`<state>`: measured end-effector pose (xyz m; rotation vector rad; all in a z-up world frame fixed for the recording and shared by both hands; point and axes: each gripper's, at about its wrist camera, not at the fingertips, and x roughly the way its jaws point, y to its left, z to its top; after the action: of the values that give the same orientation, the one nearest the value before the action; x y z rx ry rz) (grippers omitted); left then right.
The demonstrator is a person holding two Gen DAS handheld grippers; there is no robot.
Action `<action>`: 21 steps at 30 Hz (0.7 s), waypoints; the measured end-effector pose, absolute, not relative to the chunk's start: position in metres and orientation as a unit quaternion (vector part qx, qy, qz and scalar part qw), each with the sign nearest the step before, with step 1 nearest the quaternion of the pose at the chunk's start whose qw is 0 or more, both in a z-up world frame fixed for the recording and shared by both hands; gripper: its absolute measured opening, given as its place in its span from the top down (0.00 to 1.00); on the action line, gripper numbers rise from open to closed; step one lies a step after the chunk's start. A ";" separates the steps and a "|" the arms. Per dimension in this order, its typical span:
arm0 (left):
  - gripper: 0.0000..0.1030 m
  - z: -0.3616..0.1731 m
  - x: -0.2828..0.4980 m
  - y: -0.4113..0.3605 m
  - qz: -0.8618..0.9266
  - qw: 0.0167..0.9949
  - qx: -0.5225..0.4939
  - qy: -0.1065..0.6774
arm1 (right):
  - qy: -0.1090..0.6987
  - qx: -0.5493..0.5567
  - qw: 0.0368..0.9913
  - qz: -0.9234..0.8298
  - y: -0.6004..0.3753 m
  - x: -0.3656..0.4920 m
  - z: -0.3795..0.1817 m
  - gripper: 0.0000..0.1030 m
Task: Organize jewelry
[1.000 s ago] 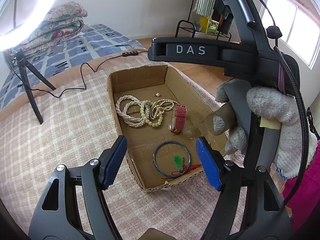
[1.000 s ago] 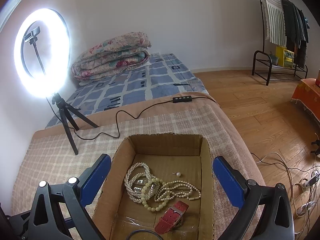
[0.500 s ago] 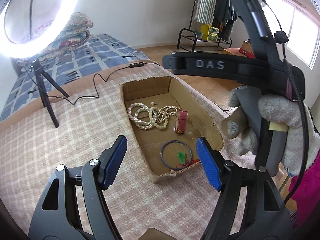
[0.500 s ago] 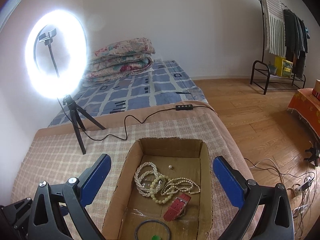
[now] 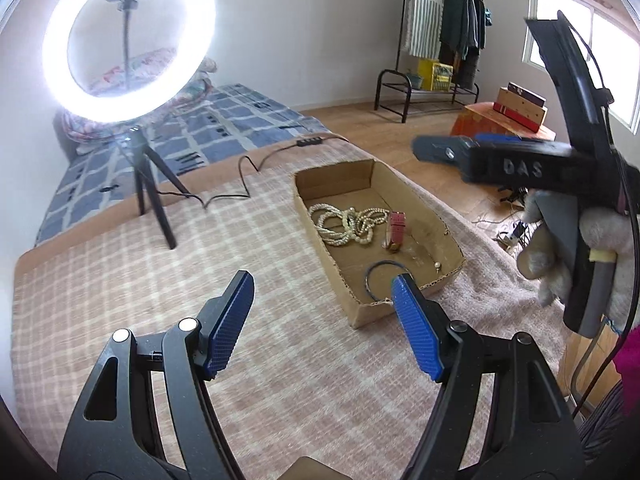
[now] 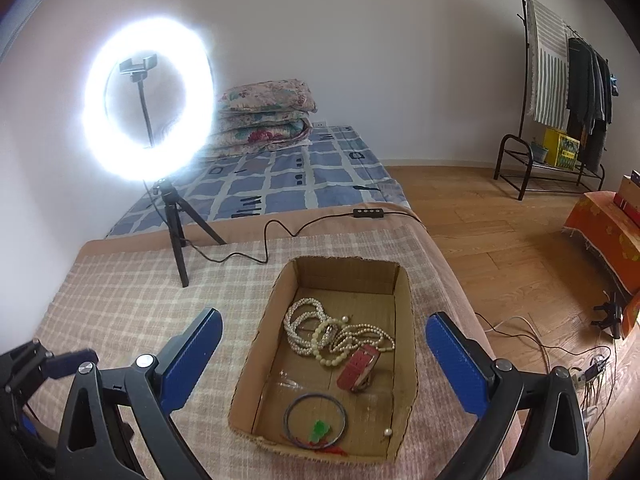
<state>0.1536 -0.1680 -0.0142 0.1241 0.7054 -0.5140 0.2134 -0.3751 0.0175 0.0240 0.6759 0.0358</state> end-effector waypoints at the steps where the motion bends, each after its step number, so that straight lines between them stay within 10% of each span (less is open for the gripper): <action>1: 0.28 -0.012 0.151 -0.165 -0.247 0.906 0.060 0.338 | 0.330 0.010 0.944 0.016 -0.373 0.208 0.020 0.00; 21: 0.04 0.000 0.111 -0.142 -0.208 0.931 0.084 0.288 | 0.326 -0.010 0.945 -0.035 -0.365 0.117 0.013 0.00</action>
<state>0.1105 -0.1417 -0.0001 0.1714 0.5903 -0.4265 0.1170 -0.3649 0.0134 -0.0197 0.6646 -0.0706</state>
